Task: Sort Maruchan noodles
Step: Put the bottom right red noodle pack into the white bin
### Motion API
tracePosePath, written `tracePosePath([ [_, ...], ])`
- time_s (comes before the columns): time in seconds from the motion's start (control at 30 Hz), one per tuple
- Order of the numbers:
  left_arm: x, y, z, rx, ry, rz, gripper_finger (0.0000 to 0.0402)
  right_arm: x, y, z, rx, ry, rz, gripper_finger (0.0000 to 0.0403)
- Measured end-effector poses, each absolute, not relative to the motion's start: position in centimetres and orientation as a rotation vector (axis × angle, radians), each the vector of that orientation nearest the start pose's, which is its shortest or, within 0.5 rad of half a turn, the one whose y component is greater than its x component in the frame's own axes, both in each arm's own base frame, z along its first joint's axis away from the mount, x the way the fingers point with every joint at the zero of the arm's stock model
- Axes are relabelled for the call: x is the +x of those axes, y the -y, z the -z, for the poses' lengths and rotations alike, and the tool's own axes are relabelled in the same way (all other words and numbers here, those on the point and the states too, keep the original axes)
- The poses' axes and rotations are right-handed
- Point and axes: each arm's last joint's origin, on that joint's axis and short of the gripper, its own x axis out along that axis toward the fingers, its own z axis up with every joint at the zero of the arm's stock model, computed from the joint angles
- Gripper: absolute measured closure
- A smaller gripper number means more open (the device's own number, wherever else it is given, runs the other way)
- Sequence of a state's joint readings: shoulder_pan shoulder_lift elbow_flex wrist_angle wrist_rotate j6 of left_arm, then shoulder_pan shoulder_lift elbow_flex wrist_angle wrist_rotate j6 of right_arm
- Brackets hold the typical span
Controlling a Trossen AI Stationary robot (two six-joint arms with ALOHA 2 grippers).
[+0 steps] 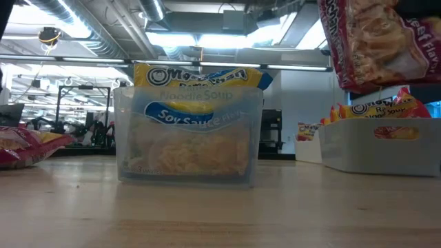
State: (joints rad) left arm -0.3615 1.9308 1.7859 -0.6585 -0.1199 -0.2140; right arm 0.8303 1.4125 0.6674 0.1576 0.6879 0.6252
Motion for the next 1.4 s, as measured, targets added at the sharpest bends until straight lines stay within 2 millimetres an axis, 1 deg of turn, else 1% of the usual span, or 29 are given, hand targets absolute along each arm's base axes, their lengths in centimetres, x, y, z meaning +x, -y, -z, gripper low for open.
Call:
tracePosePath([
  [0.07,39.7,15.2,-31.0,0.018,-0.819,0.155,0.0234,19.8,-19.0,-19.3,0.209,-0.441,0.004,0.0315],
  [0.17,38.5,15.9,-31.0,0.041,-0.828,0.166,0.0234,19.9,-18.9,-19.7,0.202,-0.437,0.014,0.0315],
  [0.3,36.5,16.1,-29.7,0.035,-0.833,0.178,0.0233,20.0,-19.0,-20.8,0.175,-0.453,0.033,0.0315],
  [0.37,35.4,15.7,-28.9,0.006,-0.814,0.172,0.0233,20.2,-18.9,-21.5,0.156,-0.466,0.051,0.0315],
  [0.5,32.3,14.7,-27.5,-0.072,-0.728,0.181,0.0233,21.1,-18.4,-22.9,0.119,-0.515,0.089,0.0316],
  [0.6,29.7,13.8,-27.0,-0.119,-0.635,0.200,0.0233,22.1,-17.5,-24.0,0.102,-0.566,0.128,0.0315],
  [0.7,27.1,13.0,-26.6,-0.143,-0.545,0.221,0.0233,23.0,-15.8,-25.3,0.060,-0.645,0.190,0.0314],
  [0.8,24.8,12.3,-25.7,-0.147,-0.434,0.232,0.0233,24.1,-13.7,-27.2,0.025,-0.720,0.260,0.0315],
  [0.9,22.9,11.6,-24.2,-0.152,-0.357,0.242,0.0233,24.8,-11.0,-29.4,-0.019,-0.804,0.338,0.0315],
  [0.97,22.0,11.1,-23.1,-0.163,-0.325,0.247,0.0233,25.3,-8.9,-30.9,-0.043,-0.846,0.385,0.0314],
  [1.1,20.9,10.1,-21.4,-0.161,-0.302,0.236,0.0233,25.7,-4.4,-33.0,-0.119,-0.951,0.446,0.0315],
  [1.17,20.7,9.6,-20.7,-0.150,-0.321,0.212,0.0233,25.9,-1.9,-33.6,-0.154,-0.989,0.464,0.0315],
  [1.23,20.7,9.0,-20.2,-0.142,-0.327,0.175,0.0233,26.0,0.5,-33.7,-0.175,-1.035,0.465,0.0311],
  [1.4,21.1,7.6,-20.0,-0.071,-0.324,0.098,0.0233,25.2,6.7,-33.5,-0.218,-1.147,0.466,0.0307],
])
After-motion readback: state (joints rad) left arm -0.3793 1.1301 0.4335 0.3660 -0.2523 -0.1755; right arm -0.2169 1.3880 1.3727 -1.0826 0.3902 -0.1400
